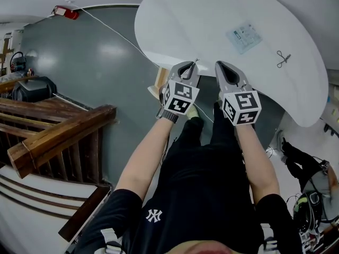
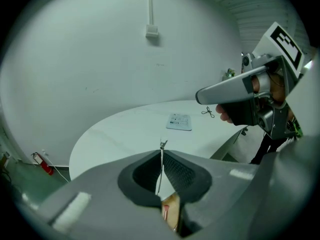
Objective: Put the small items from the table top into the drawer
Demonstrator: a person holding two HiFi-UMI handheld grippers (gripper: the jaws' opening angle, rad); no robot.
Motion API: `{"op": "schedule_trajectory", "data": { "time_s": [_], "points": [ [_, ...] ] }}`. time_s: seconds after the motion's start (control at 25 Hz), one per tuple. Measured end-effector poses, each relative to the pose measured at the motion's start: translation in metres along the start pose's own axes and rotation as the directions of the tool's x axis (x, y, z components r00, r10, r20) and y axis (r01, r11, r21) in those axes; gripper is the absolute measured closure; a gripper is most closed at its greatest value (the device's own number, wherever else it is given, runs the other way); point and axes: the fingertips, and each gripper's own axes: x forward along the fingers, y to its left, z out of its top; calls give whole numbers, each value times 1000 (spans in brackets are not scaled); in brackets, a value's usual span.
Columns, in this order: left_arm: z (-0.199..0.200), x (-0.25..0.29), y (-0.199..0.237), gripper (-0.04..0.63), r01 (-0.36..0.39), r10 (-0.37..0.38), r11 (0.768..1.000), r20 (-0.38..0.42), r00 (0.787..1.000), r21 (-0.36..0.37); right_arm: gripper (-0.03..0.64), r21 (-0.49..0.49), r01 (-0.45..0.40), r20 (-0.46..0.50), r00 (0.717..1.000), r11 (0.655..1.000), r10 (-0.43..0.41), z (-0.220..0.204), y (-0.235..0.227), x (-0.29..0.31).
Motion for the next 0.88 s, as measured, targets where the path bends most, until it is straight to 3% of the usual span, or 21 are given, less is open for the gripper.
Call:
{"op": "schedule_trajectory", "data": {
  "time_s": [0.52, 0.88],
  "points": [
    [-94, -28, 5, 580, 15, -15, 1000, -93, 996, -2, 595, -11, -21, -33, 999, 1000, 20, -31, 46, 14],
    [-134, -20, 11, 580, 22, -24, 1000, -141, 990, -15, 595, -13, -4, -51, 999, 1000, 3, -46, 53, 13]
  ]
}}
